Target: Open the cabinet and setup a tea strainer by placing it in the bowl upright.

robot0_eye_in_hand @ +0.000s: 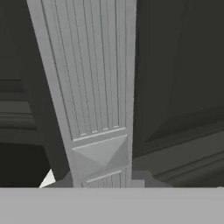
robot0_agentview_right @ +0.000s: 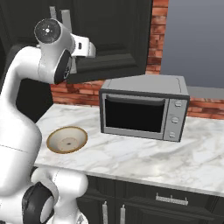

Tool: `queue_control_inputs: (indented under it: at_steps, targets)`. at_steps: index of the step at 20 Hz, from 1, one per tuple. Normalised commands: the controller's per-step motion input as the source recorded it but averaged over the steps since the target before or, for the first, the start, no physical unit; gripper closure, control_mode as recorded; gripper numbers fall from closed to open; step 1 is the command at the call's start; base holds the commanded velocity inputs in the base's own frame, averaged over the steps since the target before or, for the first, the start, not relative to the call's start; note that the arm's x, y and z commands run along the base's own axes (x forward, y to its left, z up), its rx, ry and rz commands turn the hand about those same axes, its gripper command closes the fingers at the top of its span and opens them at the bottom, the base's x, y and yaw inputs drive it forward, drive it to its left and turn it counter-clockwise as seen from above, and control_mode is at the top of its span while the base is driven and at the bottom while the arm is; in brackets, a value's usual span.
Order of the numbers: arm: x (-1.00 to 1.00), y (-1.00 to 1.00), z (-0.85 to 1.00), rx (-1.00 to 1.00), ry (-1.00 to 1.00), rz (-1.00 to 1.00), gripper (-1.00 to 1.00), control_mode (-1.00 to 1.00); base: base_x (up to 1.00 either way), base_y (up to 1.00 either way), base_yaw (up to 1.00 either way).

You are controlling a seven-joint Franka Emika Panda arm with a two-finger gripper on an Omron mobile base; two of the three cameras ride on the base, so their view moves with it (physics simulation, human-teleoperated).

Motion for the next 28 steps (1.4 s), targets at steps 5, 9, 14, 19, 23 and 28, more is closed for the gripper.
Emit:
queue_control_inputs:
  at_steps: [5,9,14,19,23,28]
  targets:
    - [-1.00,-0.80,0.00,0.09,0.03,0.24,1.00,-1.00,0.00,0.00,0.00]
    - [-0.91,-0.70,0.00,0.00,0.28,0.04,1.00,-1.00,0.00,0.00,0.00]
    - [-0.68,-0.16,0.00,-0.01,0.12,-0.04,1.00,-1.00,0.00,0.00,0.00]
    - [-0.42,0.19,0.00,-0.07,0.04,-0.05,-1.00,-1.00,0.00,0.00,0.00]
    - [-0.61,0.49,0.03,-0.13,0.00,-0.09,-1.00,-1.00,0.00,0.00,0.00]
    - [-0.33,0.77,0.03,-0.22,0.04,-0.15,-1.00,-1.00,0.00,0.00,0.00]
